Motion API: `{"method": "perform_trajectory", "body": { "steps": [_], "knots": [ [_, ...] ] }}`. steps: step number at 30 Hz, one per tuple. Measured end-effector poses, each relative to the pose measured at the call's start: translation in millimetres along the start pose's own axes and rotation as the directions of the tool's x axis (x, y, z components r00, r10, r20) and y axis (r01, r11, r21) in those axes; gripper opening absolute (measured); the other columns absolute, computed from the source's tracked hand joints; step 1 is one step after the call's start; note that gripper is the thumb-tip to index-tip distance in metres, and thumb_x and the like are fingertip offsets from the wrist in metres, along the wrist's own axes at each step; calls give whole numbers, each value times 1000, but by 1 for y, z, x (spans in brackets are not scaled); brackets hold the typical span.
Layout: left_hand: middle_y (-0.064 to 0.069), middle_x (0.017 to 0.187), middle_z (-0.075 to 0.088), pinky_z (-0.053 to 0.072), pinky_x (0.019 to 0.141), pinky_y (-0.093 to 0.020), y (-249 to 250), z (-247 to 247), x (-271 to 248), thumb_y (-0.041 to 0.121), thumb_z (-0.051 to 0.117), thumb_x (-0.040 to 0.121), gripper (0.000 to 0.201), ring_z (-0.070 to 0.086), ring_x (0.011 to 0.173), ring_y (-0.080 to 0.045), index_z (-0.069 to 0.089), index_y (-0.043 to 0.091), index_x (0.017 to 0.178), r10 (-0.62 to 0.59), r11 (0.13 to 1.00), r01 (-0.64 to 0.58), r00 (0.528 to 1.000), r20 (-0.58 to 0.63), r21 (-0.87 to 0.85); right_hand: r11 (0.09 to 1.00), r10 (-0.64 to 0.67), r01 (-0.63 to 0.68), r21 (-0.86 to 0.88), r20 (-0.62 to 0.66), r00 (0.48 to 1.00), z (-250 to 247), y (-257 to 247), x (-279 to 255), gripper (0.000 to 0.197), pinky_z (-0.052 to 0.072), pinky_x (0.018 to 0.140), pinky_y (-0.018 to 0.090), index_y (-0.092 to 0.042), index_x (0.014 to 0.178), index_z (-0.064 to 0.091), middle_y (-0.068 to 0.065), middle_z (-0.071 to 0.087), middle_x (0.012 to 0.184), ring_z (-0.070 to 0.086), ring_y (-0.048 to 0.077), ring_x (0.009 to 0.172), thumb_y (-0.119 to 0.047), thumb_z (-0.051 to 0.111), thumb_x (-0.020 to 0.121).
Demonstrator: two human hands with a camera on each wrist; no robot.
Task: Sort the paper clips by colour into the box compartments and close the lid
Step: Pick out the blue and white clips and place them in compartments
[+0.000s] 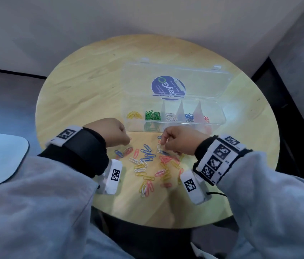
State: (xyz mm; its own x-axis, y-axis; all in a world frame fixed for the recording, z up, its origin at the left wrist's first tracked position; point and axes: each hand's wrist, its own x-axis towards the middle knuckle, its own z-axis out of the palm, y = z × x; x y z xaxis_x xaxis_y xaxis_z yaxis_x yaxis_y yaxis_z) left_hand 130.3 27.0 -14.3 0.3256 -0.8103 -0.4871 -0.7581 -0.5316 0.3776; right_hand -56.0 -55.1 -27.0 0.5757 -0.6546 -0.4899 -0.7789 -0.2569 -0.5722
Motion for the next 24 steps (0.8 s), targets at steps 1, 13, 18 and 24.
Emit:
{"method": "perform_trajectory", "body": {
  "steps": [1, 13, 18, 24],
  "knots": [
    [-3, 77, 61, 39, 70, -25, 1, 3, -1, 22, 64, 78, 10, 53, 75, -20, 68, 13, 81, -3, 999, 2, 1000, 13, 36, 993, -29, 26, -118, -19, 999, 1, -2, 1, 16, 41, 57, 22, -24, 79, 58, -9, 47, 63, 46, 7, 55, -7, 56, 81],
    [-9, 85, 69, 38, 62, -22, 10, 25, 2, 7, 60, 76, 18, 58, 77, -24, 72, 8, 89, -23, 990, 14, 998, 62, 143, 848, -91, 99, -521, 41, 995, 8, -11, 12, 10, 37, 67, 23, -23, 83, 52, -5, 54, 86, 49, 17, 81, -15, 57, 83],
    [-8, 92, 72, 40, 66, -22, 6, 26, 6, 14, 62, 77, 19, 64, 87, -24, 72, 7, 92, -49, 985, 36, 996, 75, 171, 859, -35, 83, -506, 103, 994, 7, -10, 11, 5, 43, 67, 24, -16, 77, 56, 1, 59, 81, 53, 19, 77, -13, 57, 80],
    [-2, 73, 63, 38, 68, -24, 2, 22, 5, 28, 69, 80, 18, 56, 73, -21, 71, 11, 83, -36, 990, 18, 991, 128, 141, 992, 38, -21, -126, 131, 991, 3, 1, 5, 21, 51, 62, 27, -18, 60, 52, 7, 67, 69, 60, 19, 62, -8, 58, 77]
  ]
}}
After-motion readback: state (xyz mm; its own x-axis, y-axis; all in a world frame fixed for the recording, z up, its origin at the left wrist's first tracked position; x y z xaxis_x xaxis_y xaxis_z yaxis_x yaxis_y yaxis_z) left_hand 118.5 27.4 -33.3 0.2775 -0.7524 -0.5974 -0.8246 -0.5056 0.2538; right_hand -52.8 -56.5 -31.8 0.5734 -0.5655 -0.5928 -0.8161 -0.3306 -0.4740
